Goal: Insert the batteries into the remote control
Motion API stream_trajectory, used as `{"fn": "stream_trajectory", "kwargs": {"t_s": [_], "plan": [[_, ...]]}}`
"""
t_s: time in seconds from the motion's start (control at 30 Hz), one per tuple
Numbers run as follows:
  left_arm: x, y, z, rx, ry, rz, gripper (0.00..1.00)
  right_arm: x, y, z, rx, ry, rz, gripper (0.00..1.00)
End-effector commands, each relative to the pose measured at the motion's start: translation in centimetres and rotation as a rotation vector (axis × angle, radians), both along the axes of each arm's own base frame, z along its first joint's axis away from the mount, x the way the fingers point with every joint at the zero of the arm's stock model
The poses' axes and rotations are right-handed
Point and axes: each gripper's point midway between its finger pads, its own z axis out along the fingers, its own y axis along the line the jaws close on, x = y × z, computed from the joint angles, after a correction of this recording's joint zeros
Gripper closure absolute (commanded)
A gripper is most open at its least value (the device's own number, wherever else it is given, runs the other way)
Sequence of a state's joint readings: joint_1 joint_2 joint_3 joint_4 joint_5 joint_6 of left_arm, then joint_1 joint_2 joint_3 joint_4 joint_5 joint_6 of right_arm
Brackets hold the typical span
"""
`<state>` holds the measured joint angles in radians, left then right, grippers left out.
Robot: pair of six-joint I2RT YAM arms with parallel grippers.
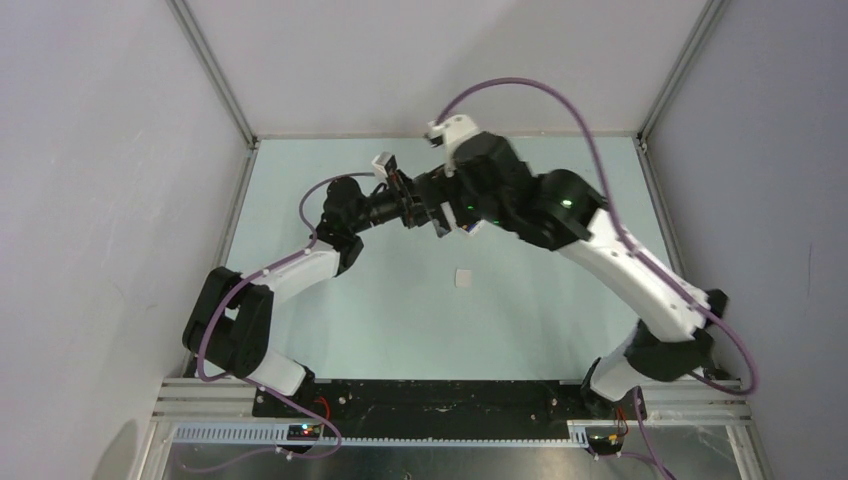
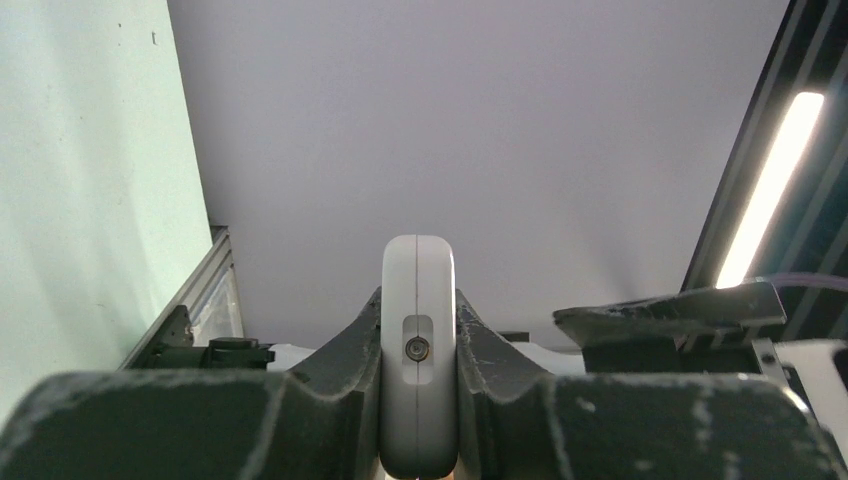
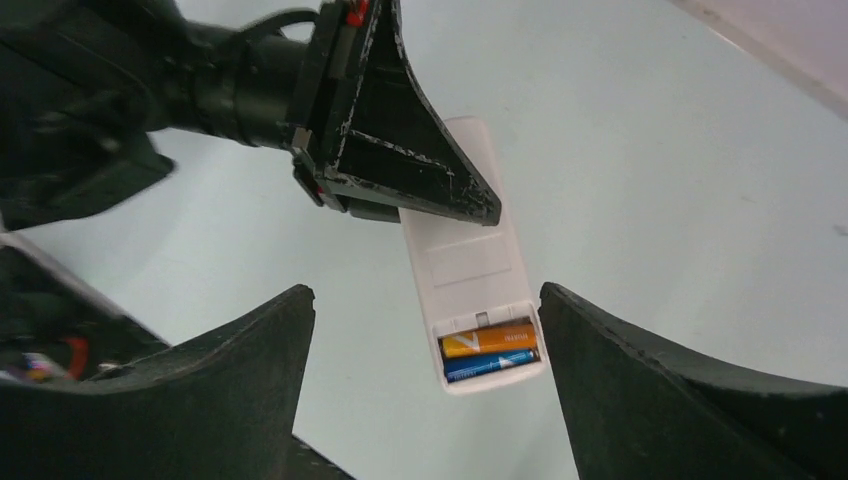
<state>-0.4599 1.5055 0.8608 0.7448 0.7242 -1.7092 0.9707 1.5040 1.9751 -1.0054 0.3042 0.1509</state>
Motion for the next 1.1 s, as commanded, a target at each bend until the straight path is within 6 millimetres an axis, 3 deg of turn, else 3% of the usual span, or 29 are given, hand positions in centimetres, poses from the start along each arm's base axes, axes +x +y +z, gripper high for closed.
{"fn": "stream_trajectory", "kwargs": {"t_s": [0.0, 0.03, 0.4, 0.6, 1.07], "plan": [[-0.3, 0.2, 1.4, -0.042, 0.019, 0.012, 1.00, 0.3, -2.2, -3.4, -0.423, -0.024, -0.047, 0.13], [-0.3, 0.2, 1.3, -0.038, 0.025, 0.013, 1.00, 0.2, -2.1, -4.5, -0.484, -0.007, -0.039, 0.12], [0.4, 0.2, -2.1, 0.079, 0.099, 0.049, 1.00, 0.0, -1.8, -6.9, -0.625, -0.036, -0.034, 0.05], [0.4, 0.1, -2.0, 0.092, 0.093, 0.044, 1.00, 0.0, -2.4, -8.6, -0.682, -0.013, -0.034, 0.01], [-0.3, 0.2, -1.7, 0.096, 0.081, 0.034, 1.00, 0.8, -2.9, -9.6, -0.671, 0.039, -0.062, 0.02]]}}
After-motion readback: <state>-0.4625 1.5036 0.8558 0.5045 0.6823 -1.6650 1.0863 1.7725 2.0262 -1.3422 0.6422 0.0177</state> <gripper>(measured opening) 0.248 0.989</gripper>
